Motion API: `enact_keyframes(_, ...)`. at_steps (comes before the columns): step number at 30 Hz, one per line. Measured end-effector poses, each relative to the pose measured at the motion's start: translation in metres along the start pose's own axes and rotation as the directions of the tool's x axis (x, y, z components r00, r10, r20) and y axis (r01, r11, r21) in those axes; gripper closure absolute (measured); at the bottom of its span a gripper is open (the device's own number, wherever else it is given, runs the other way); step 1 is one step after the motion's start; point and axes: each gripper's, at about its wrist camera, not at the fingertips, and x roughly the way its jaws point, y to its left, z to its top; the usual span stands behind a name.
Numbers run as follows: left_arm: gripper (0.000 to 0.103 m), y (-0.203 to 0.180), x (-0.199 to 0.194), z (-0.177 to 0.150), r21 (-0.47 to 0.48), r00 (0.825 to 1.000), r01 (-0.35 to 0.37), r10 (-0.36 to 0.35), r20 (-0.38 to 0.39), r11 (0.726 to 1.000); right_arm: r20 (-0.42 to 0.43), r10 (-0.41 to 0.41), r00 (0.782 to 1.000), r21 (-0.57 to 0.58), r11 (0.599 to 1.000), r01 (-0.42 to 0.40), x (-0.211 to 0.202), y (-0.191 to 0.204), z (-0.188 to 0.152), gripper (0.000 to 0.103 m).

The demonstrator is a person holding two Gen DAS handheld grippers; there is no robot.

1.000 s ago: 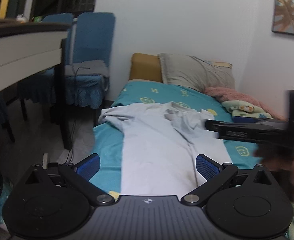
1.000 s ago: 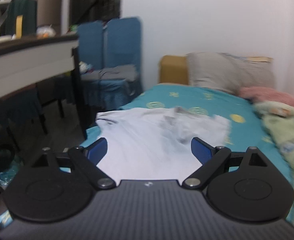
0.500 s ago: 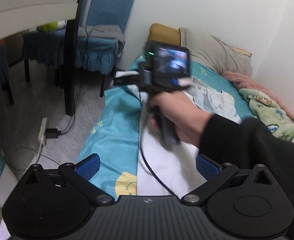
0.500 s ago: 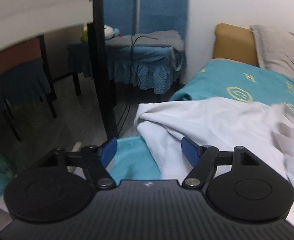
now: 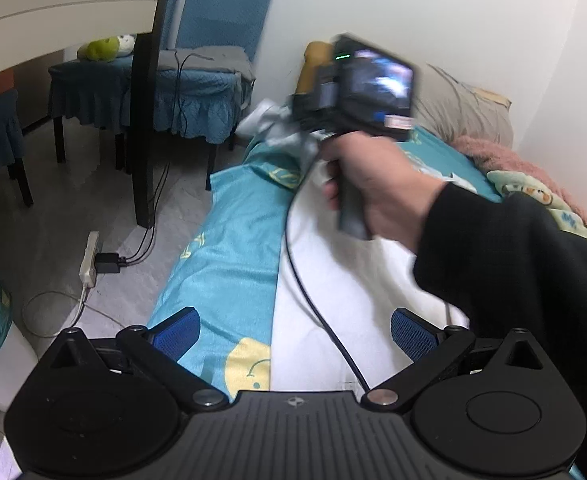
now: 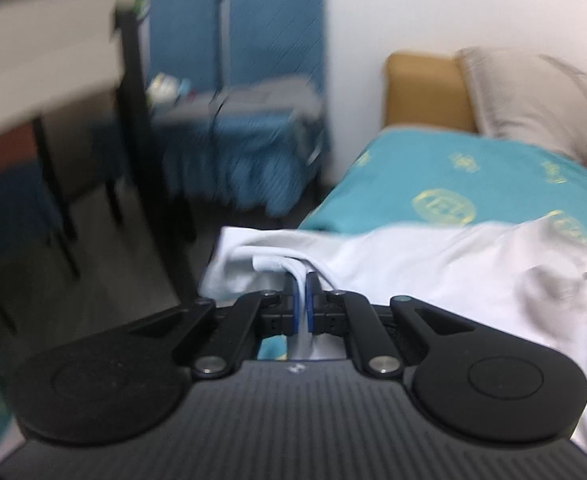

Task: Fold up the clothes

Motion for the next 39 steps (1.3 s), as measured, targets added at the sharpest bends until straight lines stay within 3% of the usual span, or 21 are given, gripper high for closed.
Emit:
enact_keyframes(4, 0.000, -0.010, -0.008, -0.003, 0.034, 0.999, 0.018, -0.019, 0.031, 0.999, 0.100, -0.111, 0.989, 0.123, 0.987, 0.098, -0.043, -0.059, 0.010, 0.097)
enact_keyframes(7, 0.000, -0.020, -0.009, -0.005, 0.066, 0.999, 0.022, -0.025, 0.031, 0.998, 0.106, -0.215, 0.971, 0.230, 0.955, 0.186, -0.067, -0.111, -0.003, 0.097)
enact_keyframes(11, 0.000, -0.032, -0.005, -0.009, 0.104, 0.999, 0.032, -0.033, 0.014, 0.994, 0.060, -0.319, 0.946, 0.317, 0.905, 0.285, -0.083, -0.169, -0.033, 0.097)
enact_keyframes(15, 0.000, -0.043, 0.005, -0.014, 0.139, 0.999, 0.036, -0.035, -0.013, 0.990, -0.021, -0.325, 0.946, 0.359, 0.880, 0.310, -0.079, -0.203, -0.066, 0.096)
enact_keyframes(20, 0.000, -0.050, 0.014, -0.015, 0.179, 1.000, 0.016, -0.013, -0.018, 0.984, -0.070, -0.273, 0.960, 0.355, 0.892, 0.279, -0.082, -0.209, -0.069, 0.091)
enact_keyframes(22, 0.000, -0.051, 0.015, -0.013, 0.210, 1.000, 0.010, -0.008, -0.008, 0.978, -0.092, -0.258, 0.962, 0.321, 0.907, 0.274, -0.089, -0.203, -0.064, 0.058)
enact_keyframes(23, 0.000, -0.051, 0.011, -0.011, 0.209, 1.000, 0.011, -0.013, 0.006, 0.978, -0.083, -0.244, 0.966, 0.314, 0.914, 0.258, -0.096, -0.202, -0.060, 0.029)
enact_keyframes(24, 0.000, -0.052, 0.007, -0.009, 0.206, 1.000, 0.013, -0.017, 0.020, 0.978, -0.069, -0.229, 0.971, 0.309, 0.921, 0.239, -0.106, -0.201, -0.056, 0.014)
enact_keyframes(29, 0.000, -0.064, -0.029, -0.011, 0.278, 0.987, 0.012, -0.055, 0.148, 0.960, -0.016, -0.211, 0.977, 0.227, 0.951, 0.209, -0.170, -0.195, -0.036, 0.017)
enact_keyframes(35, 0.000, -0.072, -0.038, -0.018, 0.295, 0.992, 0.053, -0.085, 0.096, 0.954, -0.004, -0.210, 0.978, 0.177, 0.962, 0.207, -0.281, -0.175, -0.038, 0.017)
enact_keyframes(39, 0.002, -0.075, -0.042, -0.024, 0.293, 0.995, 0.069, -0.087, 0.051, 0.954, -0.022, -0.182, 0.983, 0.193, 0.964, 0.183, -0.365, -0.152, -0.060, 0.017)
